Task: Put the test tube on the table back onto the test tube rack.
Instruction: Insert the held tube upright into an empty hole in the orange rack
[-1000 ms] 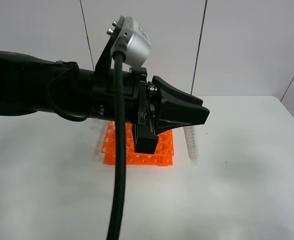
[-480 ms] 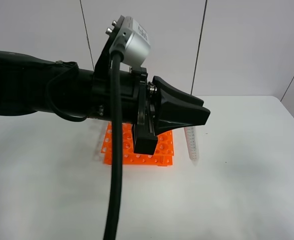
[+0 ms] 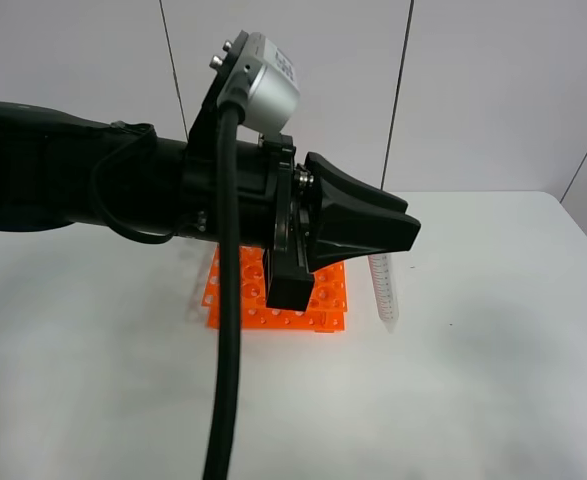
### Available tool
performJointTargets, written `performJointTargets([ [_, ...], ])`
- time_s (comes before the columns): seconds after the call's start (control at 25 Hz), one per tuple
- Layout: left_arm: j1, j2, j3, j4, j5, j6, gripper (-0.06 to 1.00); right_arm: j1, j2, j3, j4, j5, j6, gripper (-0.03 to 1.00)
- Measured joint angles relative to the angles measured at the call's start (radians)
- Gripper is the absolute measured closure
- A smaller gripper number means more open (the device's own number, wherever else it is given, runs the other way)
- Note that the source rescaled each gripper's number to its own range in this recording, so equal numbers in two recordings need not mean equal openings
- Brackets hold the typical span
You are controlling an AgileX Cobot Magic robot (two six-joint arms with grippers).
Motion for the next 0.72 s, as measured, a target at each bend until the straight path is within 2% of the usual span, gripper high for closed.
performJointTargets([
  [0.72, 0.000, 0.000, 0.000, 0.000, -0.003, 0.008, 0.94, 0.000, 0.000, 0.000, -0.001, 0.000, 0.000, 0.12],
])
